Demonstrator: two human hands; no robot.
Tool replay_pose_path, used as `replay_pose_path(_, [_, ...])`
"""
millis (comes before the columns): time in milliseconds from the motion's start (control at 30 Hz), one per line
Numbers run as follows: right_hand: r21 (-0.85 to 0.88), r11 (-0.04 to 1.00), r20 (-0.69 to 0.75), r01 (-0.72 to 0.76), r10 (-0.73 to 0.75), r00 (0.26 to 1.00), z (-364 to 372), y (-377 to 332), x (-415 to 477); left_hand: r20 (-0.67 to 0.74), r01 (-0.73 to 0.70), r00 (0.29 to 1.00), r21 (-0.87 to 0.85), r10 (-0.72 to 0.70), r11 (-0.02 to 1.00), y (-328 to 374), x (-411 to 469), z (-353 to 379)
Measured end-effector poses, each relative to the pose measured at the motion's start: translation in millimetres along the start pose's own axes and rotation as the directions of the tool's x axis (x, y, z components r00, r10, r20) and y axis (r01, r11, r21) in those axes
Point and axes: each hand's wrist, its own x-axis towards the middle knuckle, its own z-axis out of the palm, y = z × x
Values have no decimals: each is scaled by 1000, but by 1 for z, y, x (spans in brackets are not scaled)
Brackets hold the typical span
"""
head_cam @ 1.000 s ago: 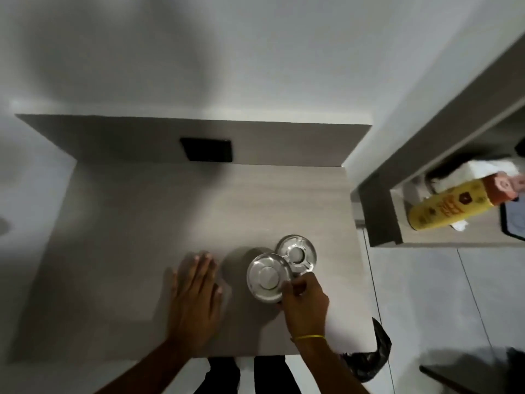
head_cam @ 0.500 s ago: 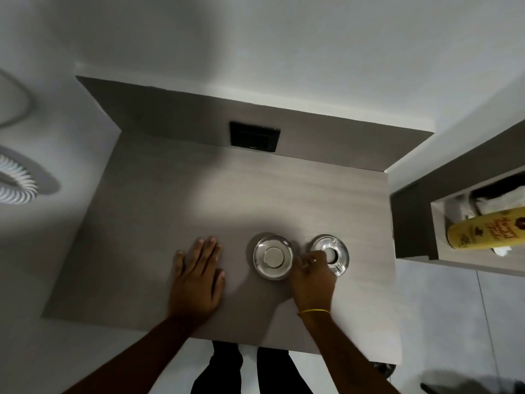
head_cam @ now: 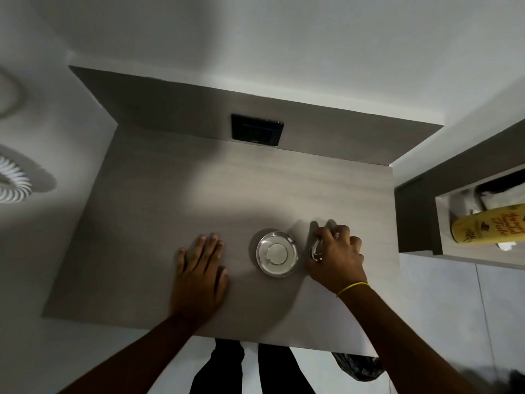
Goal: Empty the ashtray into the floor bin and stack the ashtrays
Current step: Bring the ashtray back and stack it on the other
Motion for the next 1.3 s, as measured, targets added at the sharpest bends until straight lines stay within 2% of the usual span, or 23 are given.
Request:
replay_pose_path(67, [32,999,13,4,-5,1000,-3,1,-2,-10,-4,1000,4,4,1000,0,0,0])
replay_pose_path(167, [203,979,-10,3,-1,1000,-8,1,-5,-34,-4,999,-8,4,1000,0,-1,1])
replay_pose_path(300, [313,941,-108,127,-97,989,-9,-26,-16,-42,-4,999,-15,3,1000,1,-2,-2])
replay_pose_path(367, [272,946,-109,175,-150,983,-9,-48,-21,-37,-5,999,-11,4,1000,1,-1,-2])
replay_pose_path(533, [88,962,-4,259,-260,966,3,-83,-23,-23,-11,1000,12,12,1000,0,-2,-1])
replay_pose_path(700, [28,950,-4,311,-311,951,18,-89,-21,-12,-8,1000,1,8,1000,0,-1,-2])
replay_pose_path(1100, [13,939,65,344,-344,937,25,-88,-15,-2,-17,1000,-7,17,1000,0,0,0])
replay_pose_path(1300, [97,937,108,335,-345,932,6,-84,-21,96,-10,995,31,7,999,5,4,-16])
